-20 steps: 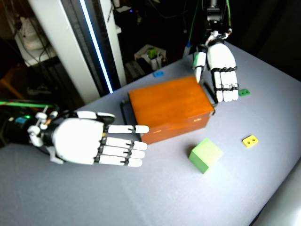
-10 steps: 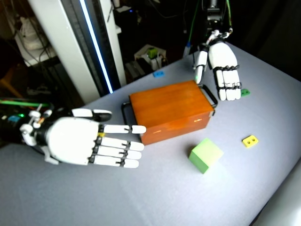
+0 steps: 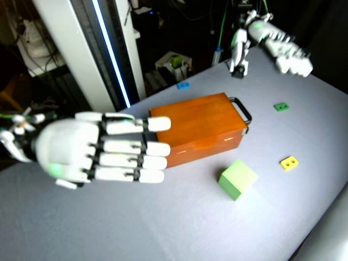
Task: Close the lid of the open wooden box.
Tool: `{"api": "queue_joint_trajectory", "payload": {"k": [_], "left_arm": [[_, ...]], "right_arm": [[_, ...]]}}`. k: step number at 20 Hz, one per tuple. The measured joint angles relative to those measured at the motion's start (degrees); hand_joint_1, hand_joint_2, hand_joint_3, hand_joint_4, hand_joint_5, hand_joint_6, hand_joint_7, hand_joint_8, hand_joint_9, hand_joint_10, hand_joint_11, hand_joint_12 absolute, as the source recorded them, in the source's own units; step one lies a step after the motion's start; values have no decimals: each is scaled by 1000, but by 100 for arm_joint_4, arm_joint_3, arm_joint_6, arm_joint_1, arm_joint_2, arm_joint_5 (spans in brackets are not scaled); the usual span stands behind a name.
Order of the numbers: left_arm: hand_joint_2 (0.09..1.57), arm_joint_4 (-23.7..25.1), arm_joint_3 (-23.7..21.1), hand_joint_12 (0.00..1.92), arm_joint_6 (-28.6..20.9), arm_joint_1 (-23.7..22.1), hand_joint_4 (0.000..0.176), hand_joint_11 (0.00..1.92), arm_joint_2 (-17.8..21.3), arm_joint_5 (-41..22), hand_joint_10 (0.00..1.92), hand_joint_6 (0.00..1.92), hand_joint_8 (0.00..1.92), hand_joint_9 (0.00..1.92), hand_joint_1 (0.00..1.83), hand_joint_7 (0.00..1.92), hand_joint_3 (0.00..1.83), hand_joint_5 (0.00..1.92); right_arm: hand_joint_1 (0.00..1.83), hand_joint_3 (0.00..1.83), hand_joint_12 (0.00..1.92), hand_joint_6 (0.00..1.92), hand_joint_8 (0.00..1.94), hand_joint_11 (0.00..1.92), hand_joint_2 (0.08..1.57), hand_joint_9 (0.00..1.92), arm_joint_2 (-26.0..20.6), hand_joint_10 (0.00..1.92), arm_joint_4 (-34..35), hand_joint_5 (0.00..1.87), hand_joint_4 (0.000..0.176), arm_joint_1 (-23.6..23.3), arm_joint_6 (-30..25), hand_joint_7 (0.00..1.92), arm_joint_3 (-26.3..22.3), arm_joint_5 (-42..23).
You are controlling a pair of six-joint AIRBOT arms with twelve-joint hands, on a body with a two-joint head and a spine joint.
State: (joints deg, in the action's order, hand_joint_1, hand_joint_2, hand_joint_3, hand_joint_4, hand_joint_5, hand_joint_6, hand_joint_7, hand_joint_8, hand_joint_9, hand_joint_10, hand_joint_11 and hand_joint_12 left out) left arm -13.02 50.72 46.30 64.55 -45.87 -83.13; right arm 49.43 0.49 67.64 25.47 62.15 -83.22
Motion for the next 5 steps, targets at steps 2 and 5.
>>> {"api": "queue_joint_trajectory", "payload": {"k": [2,5], "left_arm": [[1322,35,-15,0,-33,0,0,0,28,-175,0,15,0,0,274,0,0,48],[1412,35,129,3,-374,0,55,7,-2,-472,0,1,0,1,263,4,11,9]], "right_arm": [[636,0,40,5,6,101,1090,57,0,6,-4,92,115,-153,46,117,-2,-306],[589,0,105,5,11,250,1070,203,2,19,-7,135,57,-356,214,243,-4,-645]]}}
